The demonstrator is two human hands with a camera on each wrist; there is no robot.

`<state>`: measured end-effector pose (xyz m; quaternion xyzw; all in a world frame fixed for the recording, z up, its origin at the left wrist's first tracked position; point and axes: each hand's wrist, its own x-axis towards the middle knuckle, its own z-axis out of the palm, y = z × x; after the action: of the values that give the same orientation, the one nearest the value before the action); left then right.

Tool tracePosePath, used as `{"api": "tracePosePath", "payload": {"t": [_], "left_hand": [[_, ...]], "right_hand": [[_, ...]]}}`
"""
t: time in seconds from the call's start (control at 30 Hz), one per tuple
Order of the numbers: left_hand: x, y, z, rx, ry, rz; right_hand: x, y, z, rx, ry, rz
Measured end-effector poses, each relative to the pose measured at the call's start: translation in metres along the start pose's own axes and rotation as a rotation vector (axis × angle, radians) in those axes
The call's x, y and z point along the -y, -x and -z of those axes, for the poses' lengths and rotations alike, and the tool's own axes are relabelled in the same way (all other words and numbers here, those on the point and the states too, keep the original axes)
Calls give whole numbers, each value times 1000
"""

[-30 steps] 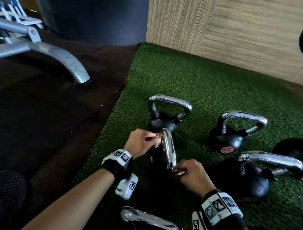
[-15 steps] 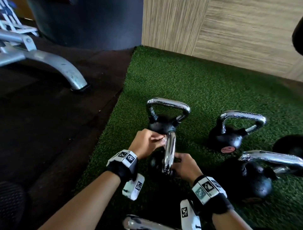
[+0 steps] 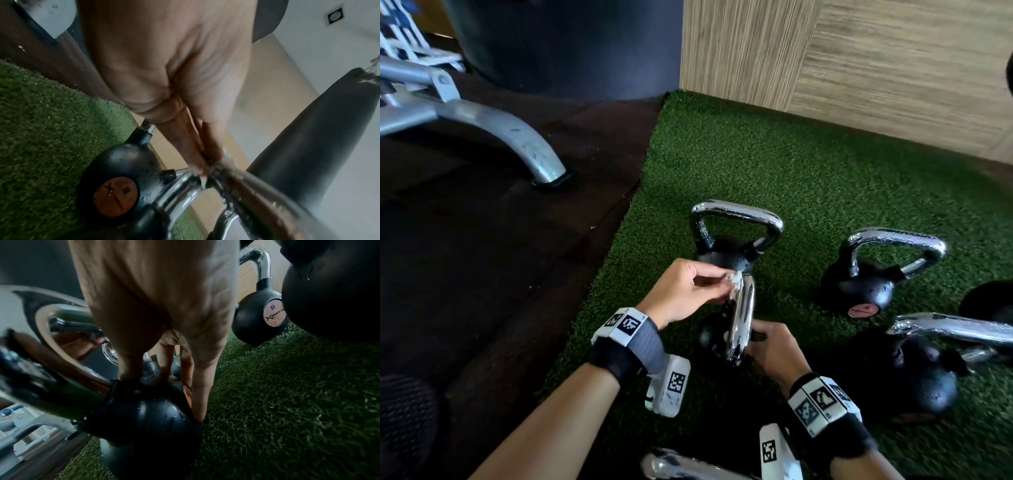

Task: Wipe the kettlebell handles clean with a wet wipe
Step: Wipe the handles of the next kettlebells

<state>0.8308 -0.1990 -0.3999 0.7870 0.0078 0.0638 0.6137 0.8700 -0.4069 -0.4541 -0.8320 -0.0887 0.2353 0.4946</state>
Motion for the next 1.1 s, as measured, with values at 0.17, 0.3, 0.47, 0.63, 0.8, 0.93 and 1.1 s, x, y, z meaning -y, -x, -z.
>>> {"api": "tracePosePath", "payload": {"t": [0.17,0.3,0.47,0.63,0.8,0.93,1.1], "left_hand": [[-11,4,7,35,-33,41],[-15,12,9,213,112,235],[-19,22,13,291,37,186],[-9,40,9,376,-112,126],[3,55,4,250,-111,35],[20,68,-7,155,-272,-75],[29,70,-7,103,-261,-90]], "right_hand": [[5,6,-3,-10,-30,29],[2,6,-2,-1,-61,1],[-5,2,-2,1,-43,-6],[-7,2,-1,-1,-56,-28],[-5,8,-2,9,-66,-25],[-3,12,0,-32,-25,-19],[8,11,4,-33,191,52]]}}
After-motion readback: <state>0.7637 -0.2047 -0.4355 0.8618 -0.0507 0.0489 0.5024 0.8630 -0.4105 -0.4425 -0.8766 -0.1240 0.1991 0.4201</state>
